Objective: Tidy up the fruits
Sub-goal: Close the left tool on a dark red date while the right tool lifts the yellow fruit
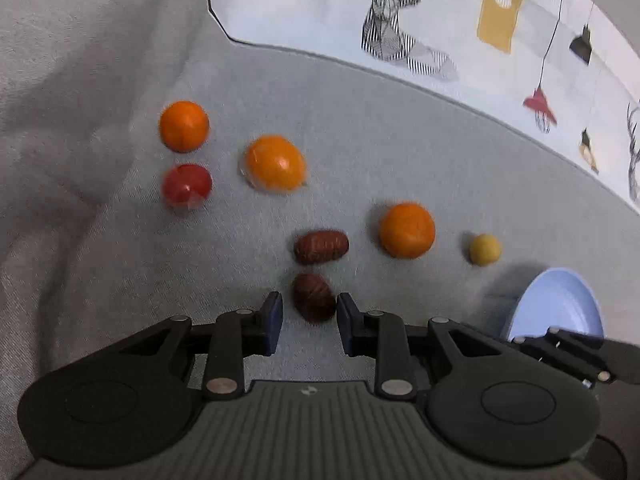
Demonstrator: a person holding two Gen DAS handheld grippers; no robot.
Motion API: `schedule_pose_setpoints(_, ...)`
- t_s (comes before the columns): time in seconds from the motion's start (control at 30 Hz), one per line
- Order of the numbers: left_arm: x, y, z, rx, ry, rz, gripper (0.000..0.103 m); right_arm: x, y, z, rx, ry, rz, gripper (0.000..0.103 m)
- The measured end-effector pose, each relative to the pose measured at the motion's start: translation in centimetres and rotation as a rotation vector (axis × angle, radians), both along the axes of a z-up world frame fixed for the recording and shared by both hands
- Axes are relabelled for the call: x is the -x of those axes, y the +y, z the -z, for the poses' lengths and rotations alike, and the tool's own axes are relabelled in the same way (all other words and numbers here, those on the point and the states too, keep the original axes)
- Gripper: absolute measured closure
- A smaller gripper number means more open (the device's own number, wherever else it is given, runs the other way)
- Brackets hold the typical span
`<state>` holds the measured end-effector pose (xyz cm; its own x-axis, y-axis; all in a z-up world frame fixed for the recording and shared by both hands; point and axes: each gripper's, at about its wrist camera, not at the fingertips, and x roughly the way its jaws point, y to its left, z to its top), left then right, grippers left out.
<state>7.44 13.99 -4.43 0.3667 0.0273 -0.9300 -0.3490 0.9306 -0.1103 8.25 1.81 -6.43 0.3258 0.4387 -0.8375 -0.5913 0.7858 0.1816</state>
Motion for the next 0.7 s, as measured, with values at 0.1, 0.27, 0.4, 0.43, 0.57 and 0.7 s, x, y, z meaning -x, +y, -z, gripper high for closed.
schedule_pose_setpoints(0.1,-0.1,-0.2,-0.4,-0.01,-0.008,0.009,0.082,0.1,-0.1,-0.4,-0.005,-0.016,0.006,0.078)
schedule_pose_setpoints(0.27,0.1,-0.9,-1.7,-0.033,-0.043,0.034,0.082,0.2,-1.8,-2.8,-0.067,-0.095,0.052,0.078)
schedule_pose_setpoints(0.4,0.7,-0.2,-2.6,0.008,-0.058,0.005,0.082,-0.5,-5.0,-5.2,-0.111,-0.149,0.125,0.078)
schedule_pose_setpoints(0.43,0.9,0.1,-2.8,0.029,-0.063,-0.009,0.082,-0.7,-6.0,-5.9,-0.118,-0.162,0.15,0.078)
schedule_pose_setpoints(0.57,1.5,1.1,-3.3,0.111,-0.08,-0.046,0.082,-0.2,-10.2,-9.7,-0.165,-0.198,0.239,0.078)
schedule_pose_setpoints(0.7,2.0,1.0,-3.7,0.132,-0.085,-0.048,0.082,1.3,-14.1,-10.7,-0.158,-0.212,0.296,0.078)
